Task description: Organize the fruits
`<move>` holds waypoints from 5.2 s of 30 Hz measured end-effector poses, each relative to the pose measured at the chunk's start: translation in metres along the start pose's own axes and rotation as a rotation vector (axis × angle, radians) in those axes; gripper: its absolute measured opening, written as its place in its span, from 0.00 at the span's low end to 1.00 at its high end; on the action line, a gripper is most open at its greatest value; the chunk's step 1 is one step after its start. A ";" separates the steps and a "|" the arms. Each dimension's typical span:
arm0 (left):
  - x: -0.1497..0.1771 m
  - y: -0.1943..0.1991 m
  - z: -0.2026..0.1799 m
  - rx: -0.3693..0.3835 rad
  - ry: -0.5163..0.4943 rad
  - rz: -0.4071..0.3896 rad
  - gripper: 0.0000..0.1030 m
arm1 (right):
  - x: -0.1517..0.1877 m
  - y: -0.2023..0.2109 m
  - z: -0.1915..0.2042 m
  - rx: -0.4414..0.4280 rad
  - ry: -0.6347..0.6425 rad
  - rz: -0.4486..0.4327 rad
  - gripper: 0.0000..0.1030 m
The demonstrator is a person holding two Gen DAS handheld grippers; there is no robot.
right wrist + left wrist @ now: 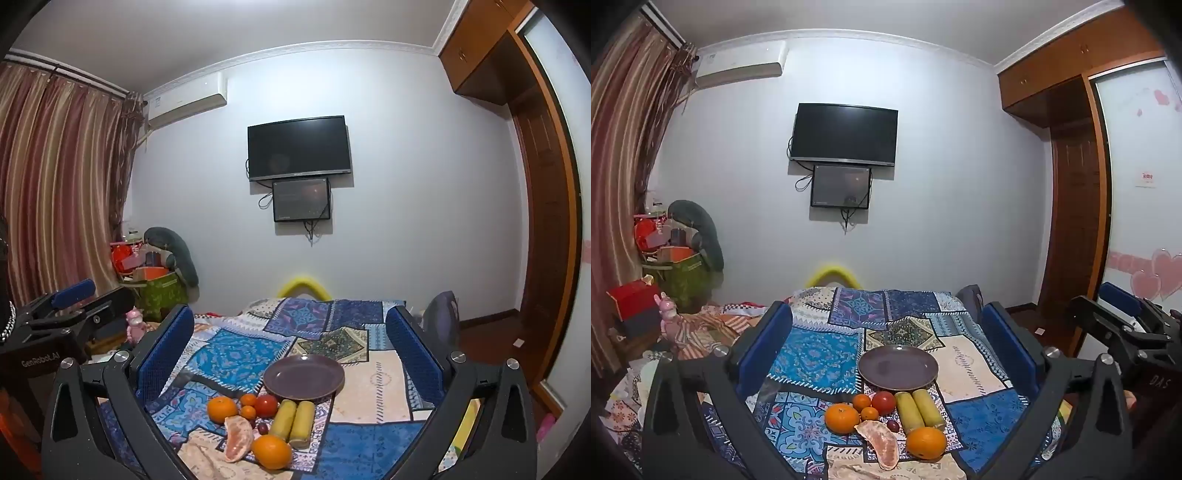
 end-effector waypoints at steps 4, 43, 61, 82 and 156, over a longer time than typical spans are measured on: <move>0.002 -0.006 0.001 -0.006 0.020 0.022 1.00 | 0.000 0.000 -0.002 0.013 0.004 0.004 1.00; 0.003 -0.007 0.010 -0.014 0.023 0.001 1.00 | -0.002 0.003 -0.006 0.024 -0.016 -0.007 1.00; -0.001 -0.006 0.002 -0.008 0.000 -0.005 1.00 | -0.001 0.003 -0.007 0.014 -0.028 -0.008 1.00; -0.003 -0.006 -0.002 0.000 -0.010 -0.003 1.00 | 0.002 0.002 -0.010 0.003 -0.035 -0.009 1.00; 0.254 -0.188 0.039 0.140 0.175 0.922 0.66 | 0.223 -0.153 0.006 -0.279 -0.074 0.865 0.60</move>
Point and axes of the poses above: each gripper's, at about its wrist camera, not at the fingertips, and y roughly against the way its jaws point, z to its left, x to its underside, the point moved 5 cm from there along -y, roughly the way its jaws point, and after that the axes turned 7 degrees about x, right-handed, at the moved point
